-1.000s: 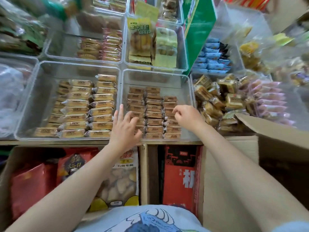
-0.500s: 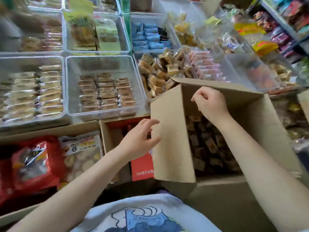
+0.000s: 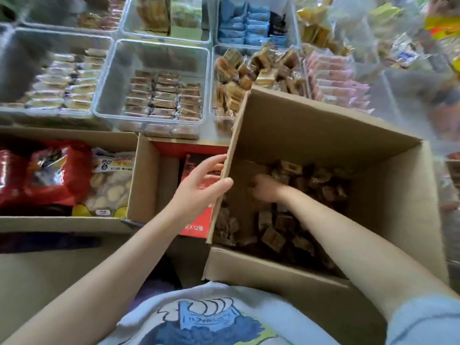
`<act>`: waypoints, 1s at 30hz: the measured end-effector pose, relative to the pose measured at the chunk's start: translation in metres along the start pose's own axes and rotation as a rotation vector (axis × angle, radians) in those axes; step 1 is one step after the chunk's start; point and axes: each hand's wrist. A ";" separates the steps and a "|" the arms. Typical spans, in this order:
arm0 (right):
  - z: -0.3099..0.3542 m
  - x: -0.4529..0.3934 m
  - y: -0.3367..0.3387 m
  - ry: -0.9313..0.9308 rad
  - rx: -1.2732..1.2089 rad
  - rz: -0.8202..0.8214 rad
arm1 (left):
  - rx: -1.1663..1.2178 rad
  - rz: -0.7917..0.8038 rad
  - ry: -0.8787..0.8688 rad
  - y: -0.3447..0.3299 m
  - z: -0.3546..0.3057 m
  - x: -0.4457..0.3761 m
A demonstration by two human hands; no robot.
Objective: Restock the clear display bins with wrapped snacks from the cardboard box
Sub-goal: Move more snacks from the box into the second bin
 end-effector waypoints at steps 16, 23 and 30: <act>-0.007 -0.049 -0.069 0.068 -0.784 0.600 | 0.113 -0.064 -0.033 -0.009 0.004 0.000; -0.007 -0.039 -0.066 0.212 -0.871 0.438 | 0.096 -0.053 -0.026 -0.007 0.003 0.004; -0.015 0.029 0.011 0.311 -0.937 0.359 | 0.115 0.008 -0.014 -0.002 0.000 0.005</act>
Point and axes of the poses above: each hand's wrist, its own x-axis away from the middle knuckle, its own y-axis out of the back of the hand, z = x × y, and after that the axes turned 13 degrees about z, right-handed
